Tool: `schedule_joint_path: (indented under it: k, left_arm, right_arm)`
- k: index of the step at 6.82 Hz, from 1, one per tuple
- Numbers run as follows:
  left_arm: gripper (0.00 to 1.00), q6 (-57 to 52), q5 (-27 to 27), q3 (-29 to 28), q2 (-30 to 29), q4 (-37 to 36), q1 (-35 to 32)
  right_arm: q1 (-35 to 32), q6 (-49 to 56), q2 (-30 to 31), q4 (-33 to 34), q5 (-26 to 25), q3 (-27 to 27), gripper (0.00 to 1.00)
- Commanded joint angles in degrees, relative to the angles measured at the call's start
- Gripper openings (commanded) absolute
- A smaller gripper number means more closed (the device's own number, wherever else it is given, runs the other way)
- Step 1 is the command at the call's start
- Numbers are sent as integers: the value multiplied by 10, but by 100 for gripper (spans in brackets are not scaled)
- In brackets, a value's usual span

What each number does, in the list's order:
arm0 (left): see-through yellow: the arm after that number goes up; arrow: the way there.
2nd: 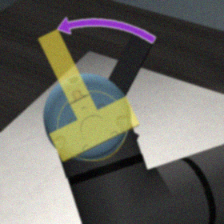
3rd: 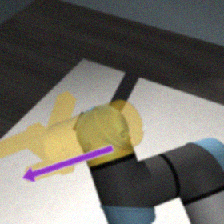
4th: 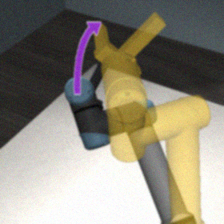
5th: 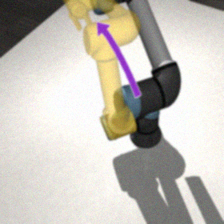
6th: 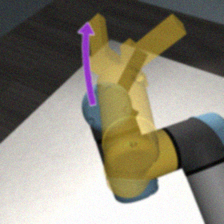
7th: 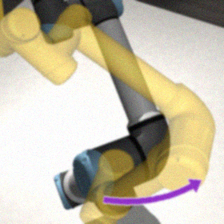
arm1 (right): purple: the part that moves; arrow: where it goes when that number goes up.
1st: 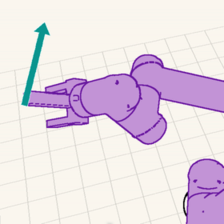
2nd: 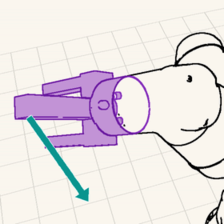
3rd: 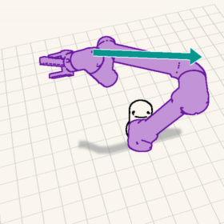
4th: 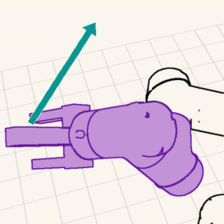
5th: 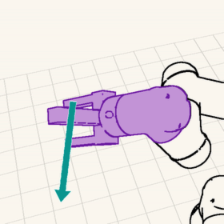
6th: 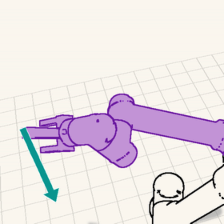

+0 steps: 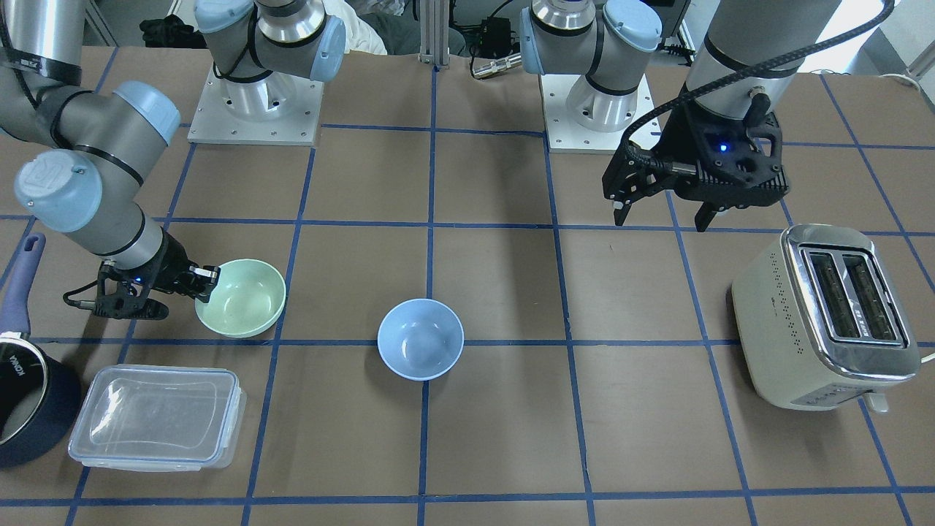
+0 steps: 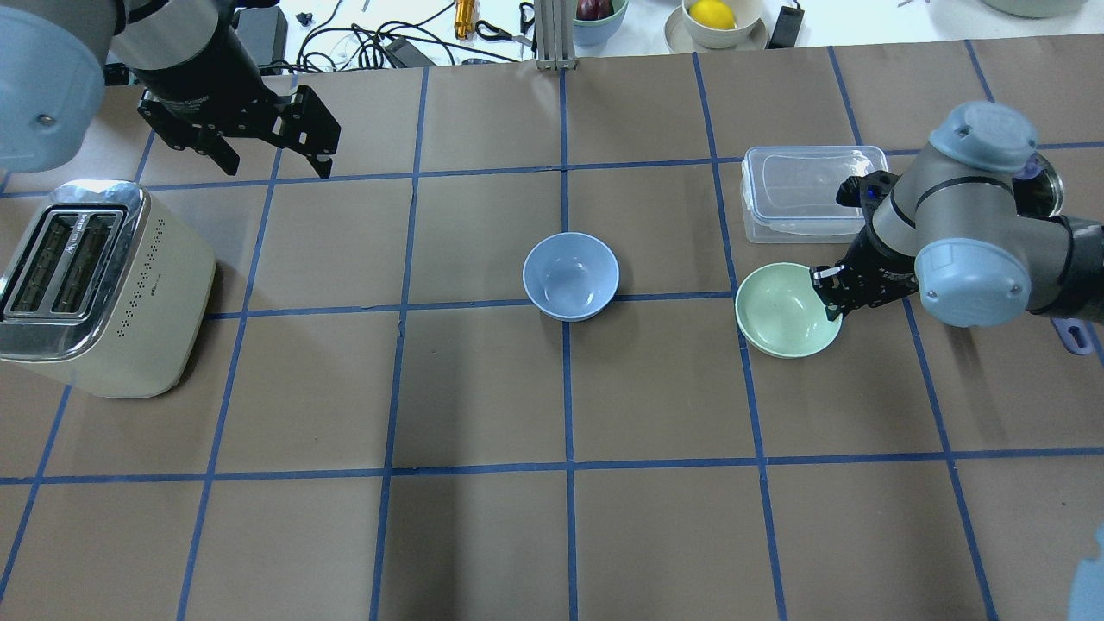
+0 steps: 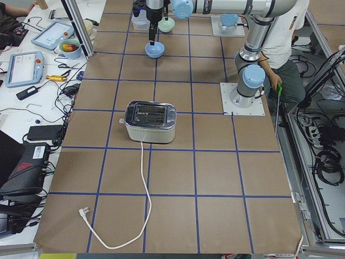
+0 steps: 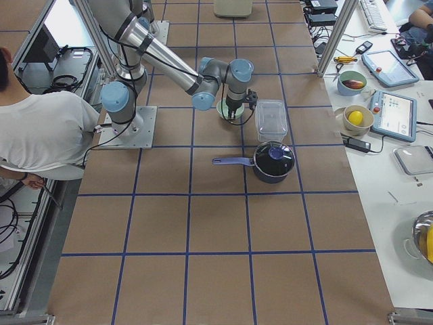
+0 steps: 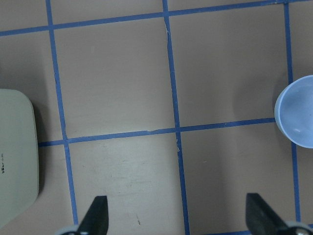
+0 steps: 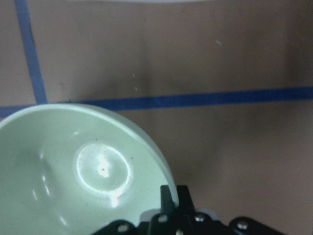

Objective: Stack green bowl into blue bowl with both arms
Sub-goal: 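Lift the pale green bowl and carry it over the light blue bowl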

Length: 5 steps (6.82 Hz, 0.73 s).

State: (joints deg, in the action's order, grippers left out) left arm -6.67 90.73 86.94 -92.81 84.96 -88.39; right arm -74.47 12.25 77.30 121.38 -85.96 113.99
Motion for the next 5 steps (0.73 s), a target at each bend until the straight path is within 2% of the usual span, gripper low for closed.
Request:
schedule_joint_path:
  k: [1,2,4,5]
  left_arm:
    - [100,1,1,1,-1,-1,0]
    - [100,0,1,1,0,-1,0]
    - [100,-1,2,2,0,-1,0]
    - [100,0,1,2,0,-1,0]
  right_arm:
    - [-20,-20,10,-168,46,-113,0]
    - [-70,-59,6,-189,47,-155,0]
    - [-159,-182,-37,-183,46,-211,0]
    - [-211,-231,-56,-178,47,-219,0]
